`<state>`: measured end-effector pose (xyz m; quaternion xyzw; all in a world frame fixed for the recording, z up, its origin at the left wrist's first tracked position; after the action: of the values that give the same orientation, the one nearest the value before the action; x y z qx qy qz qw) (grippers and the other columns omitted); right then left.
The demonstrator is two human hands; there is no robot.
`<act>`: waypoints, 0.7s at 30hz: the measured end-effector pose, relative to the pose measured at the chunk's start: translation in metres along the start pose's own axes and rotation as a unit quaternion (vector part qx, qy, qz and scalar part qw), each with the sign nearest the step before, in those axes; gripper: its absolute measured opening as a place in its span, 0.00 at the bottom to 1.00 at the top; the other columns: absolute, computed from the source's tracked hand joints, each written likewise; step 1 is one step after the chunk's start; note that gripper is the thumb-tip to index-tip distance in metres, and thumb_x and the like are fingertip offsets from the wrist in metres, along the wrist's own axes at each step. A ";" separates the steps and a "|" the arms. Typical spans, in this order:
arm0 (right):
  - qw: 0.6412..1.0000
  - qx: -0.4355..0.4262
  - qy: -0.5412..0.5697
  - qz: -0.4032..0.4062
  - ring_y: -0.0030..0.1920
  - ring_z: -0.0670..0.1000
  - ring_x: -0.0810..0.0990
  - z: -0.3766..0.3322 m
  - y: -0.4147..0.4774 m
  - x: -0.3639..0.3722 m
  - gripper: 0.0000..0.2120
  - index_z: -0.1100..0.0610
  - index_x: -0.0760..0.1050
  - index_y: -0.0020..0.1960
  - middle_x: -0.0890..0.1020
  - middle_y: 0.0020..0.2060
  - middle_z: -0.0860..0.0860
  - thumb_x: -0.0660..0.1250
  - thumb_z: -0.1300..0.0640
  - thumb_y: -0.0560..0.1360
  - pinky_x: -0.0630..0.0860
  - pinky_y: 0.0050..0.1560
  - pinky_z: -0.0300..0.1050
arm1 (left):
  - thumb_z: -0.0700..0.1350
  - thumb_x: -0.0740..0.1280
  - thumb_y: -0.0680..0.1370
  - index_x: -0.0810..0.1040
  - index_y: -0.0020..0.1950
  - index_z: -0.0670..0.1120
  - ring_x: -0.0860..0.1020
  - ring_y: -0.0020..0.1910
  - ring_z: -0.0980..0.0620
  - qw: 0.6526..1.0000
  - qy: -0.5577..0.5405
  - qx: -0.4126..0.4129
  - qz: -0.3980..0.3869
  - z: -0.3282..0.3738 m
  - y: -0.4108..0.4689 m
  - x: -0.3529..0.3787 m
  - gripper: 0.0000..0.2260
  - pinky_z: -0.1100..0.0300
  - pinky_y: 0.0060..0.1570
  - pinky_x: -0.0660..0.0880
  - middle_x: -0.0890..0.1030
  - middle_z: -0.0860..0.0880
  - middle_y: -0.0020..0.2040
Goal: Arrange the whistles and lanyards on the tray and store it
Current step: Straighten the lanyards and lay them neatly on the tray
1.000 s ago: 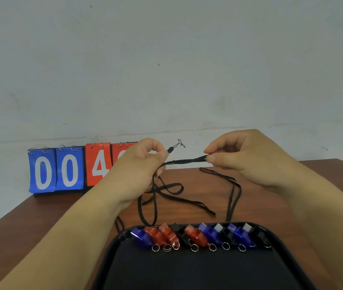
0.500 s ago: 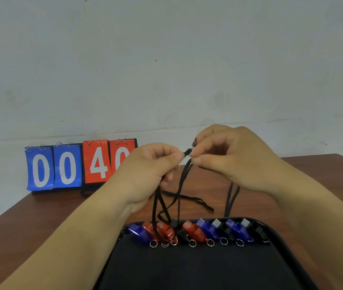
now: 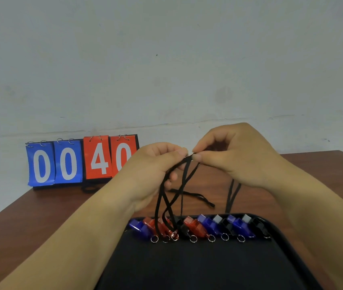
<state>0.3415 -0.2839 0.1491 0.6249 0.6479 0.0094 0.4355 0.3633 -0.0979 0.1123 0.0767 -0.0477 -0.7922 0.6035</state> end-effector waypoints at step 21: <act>0.981 0.144 0.127 0.024 0.41 0.51 0.86 0.045 0.007 -0.027 0.04 0.57 0.86 0.42 0.88 0.40 0.55 0.77 0.65 0.71 0.84 0.56 0.51 | 0.40 0.69 0.81 0.82 0.48 0.47 0.77 0.32 0.56 0.995 0.003 -0.005 0.102 0.001 0.013 -0.050 0.04 0.60 0.41 0.76 0.83 0.51 0.35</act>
<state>0.3683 -0.3282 0.1398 0.6903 0.6772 0.0058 0.2549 0.3889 -0.0530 0.1188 0.0707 -0.0490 -0.7264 0.6819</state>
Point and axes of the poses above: each hand's wrist, its own y-axis towards the middle knuckle, its own x-axis out of the palm, z = x × y, the point moved 3 cm from there along y, towards the middle knuckle
